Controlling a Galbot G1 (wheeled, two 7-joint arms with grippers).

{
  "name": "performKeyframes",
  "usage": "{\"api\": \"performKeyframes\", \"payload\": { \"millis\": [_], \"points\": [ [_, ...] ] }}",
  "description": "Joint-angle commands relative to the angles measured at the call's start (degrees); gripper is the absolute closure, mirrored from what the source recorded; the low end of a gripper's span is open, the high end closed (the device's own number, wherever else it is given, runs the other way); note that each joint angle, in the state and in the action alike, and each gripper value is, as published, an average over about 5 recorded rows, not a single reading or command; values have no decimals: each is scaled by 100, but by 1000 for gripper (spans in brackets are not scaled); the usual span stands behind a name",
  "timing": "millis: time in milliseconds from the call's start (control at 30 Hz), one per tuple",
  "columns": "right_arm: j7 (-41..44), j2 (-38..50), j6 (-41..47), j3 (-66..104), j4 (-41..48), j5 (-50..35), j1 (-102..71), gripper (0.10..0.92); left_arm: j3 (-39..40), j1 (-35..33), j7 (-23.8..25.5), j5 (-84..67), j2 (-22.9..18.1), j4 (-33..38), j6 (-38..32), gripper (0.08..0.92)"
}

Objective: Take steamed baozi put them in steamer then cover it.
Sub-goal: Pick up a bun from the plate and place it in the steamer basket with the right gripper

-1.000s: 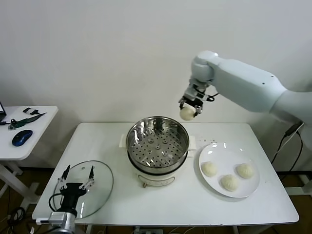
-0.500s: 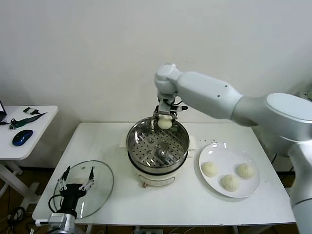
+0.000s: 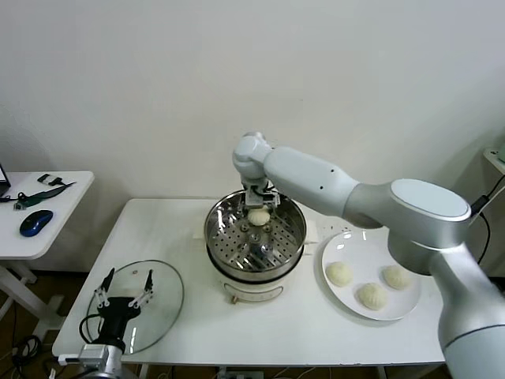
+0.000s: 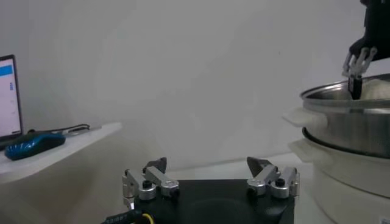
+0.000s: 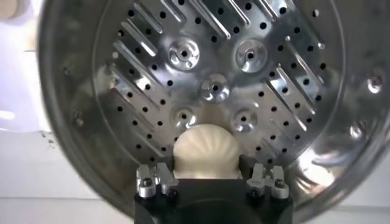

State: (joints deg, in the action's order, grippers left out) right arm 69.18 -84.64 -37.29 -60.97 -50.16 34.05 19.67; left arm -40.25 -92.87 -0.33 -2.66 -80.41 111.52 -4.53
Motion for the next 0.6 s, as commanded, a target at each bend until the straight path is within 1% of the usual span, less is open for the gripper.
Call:
{"api": "performKeyframes", "payload": {
  "millis": [33, 100, 200, 433, 600],
  "points": [
    [-36, -126, -112, 91, 115, 345, -233, 301, -7, -9, -4, 0, 6, -8, -2, 177],
    [-59, -121, -84, 90, 126, 315, -228, 256, -10, -15, -8, -1, 6, -8, -4, 177],
    [-69, -88, -27, 91, 75, 263, -200, 212, -13, -22, -11, -2, 1, -10, -8, 177],
    [78, 266, 83, 67, -399, -173, 212, 203, -17, -31, -19, 8, -22, -1, -11, 177],
    [214, 919, 406, -187, -1122, -1165, 909, 203, 6, -16, -18, 22, -21, 7, -6, 177]
  ]
}}
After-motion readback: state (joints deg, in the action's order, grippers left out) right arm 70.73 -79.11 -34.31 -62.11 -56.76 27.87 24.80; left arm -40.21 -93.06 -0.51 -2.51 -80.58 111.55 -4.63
